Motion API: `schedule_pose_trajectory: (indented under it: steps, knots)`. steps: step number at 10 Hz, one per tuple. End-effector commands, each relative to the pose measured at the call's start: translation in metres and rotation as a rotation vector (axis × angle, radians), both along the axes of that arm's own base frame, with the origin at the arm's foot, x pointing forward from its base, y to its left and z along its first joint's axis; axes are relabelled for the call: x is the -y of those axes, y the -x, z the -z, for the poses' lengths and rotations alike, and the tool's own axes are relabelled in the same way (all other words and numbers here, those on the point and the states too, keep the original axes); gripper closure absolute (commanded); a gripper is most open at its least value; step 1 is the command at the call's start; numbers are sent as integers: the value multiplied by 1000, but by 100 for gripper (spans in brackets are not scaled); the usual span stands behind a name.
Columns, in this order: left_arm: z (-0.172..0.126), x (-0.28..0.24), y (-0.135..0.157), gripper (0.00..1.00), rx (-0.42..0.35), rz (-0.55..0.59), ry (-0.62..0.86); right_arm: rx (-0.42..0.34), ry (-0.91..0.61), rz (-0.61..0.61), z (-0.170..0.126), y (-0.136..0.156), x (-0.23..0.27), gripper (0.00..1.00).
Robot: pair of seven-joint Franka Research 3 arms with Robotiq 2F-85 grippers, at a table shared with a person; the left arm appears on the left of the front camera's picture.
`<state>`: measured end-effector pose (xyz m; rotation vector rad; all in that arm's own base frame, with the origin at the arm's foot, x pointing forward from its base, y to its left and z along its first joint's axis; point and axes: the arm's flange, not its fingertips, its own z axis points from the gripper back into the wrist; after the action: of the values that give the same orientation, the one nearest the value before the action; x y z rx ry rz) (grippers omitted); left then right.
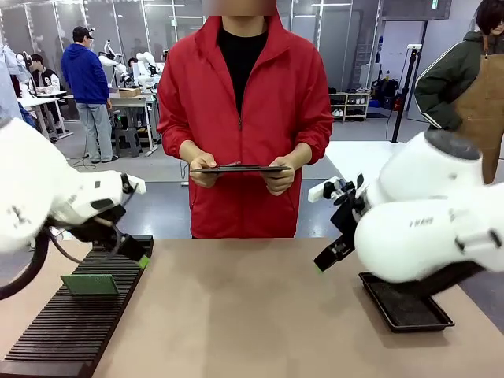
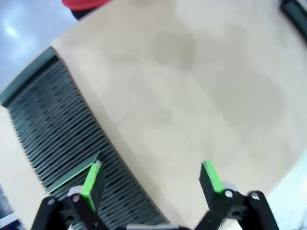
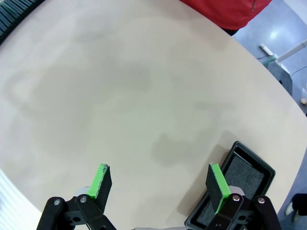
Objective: Inspect the PCB.
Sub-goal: Pick up the Blank PCB and present it to the human.
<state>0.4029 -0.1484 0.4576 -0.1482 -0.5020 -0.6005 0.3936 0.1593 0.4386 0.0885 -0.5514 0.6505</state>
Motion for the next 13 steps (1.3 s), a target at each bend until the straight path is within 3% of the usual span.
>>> schedule_pose_trajectory:
  steps: [1,3,7,10,12,13]
  knots:
    - [-25,-30,0,0,-129,54,113,-113,-100,-56,-30,2,27,0]
    - [-45,-67,12,0,-194,100,276,-217,-288,-97,-51,11,64,0]
    - [-46,-155,54,0,-209,146,602,-309,-684,-92,-57,46,147,0]
    - [-21,-226,97,0,-163,197,815,-389,-922,-70,-36,92,224,0]
    - [5,-271,126,0,-112,164,934,-425,-1096,18,-15,128,275,0]
    - [14,-287,137,0,-123,128,1002,-447,-1134,60,-4,142,294,0]
